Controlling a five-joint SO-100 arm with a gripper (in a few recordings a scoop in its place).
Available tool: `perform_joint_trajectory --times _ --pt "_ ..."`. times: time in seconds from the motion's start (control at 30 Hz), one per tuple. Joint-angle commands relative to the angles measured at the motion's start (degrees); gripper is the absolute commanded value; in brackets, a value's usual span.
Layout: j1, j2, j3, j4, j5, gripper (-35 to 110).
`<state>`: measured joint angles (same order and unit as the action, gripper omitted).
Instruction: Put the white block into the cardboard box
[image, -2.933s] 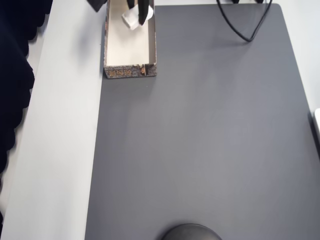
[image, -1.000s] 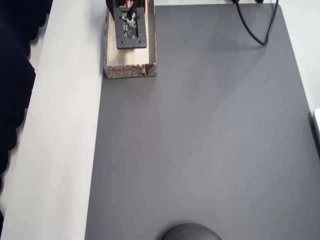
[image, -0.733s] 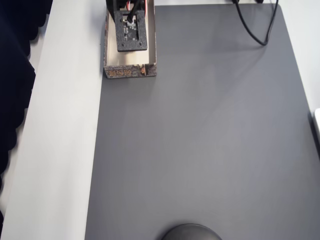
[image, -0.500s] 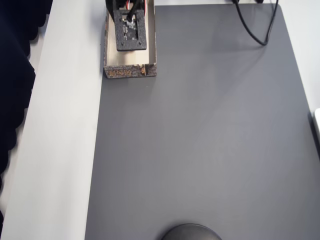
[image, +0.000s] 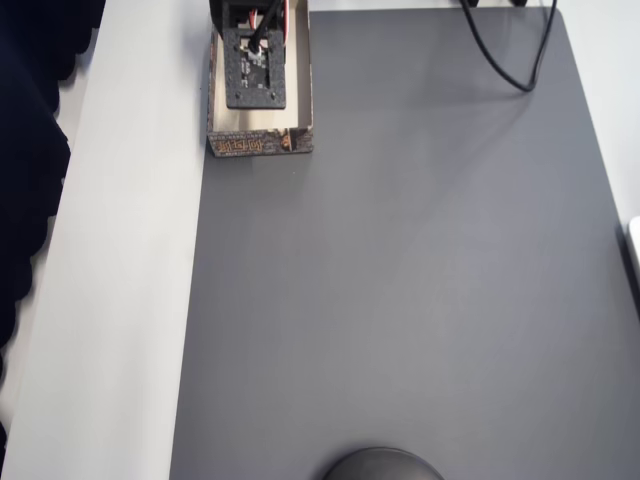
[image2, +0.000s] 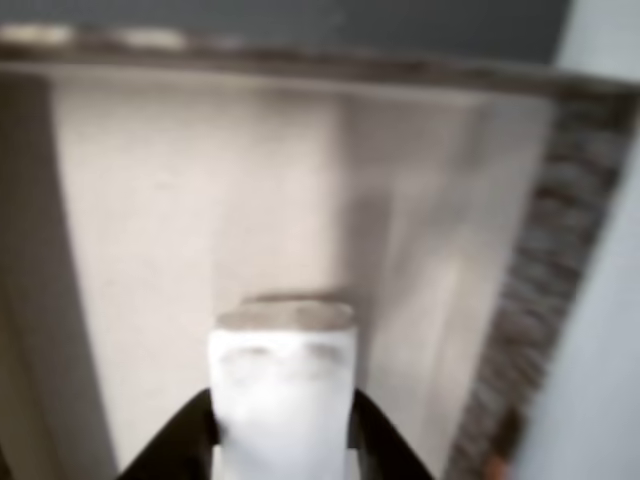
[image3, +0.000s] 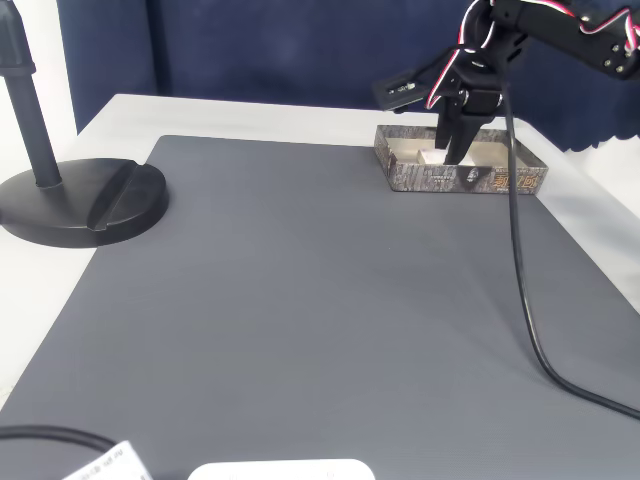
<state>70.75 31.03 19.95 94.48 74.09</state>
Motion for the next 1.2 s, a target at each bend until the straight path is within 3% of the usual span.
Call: perform_joint_trajectory --times 0.0,0.6,1.17 --pt "-0.97 1.49 -4.04 -0.88 -0.88 23" --pt "-1.41 10.99 -2.46 -0.88 -1.41 31" --pt "-4.57 38.23 25.05 -0.18 -7.56 27"
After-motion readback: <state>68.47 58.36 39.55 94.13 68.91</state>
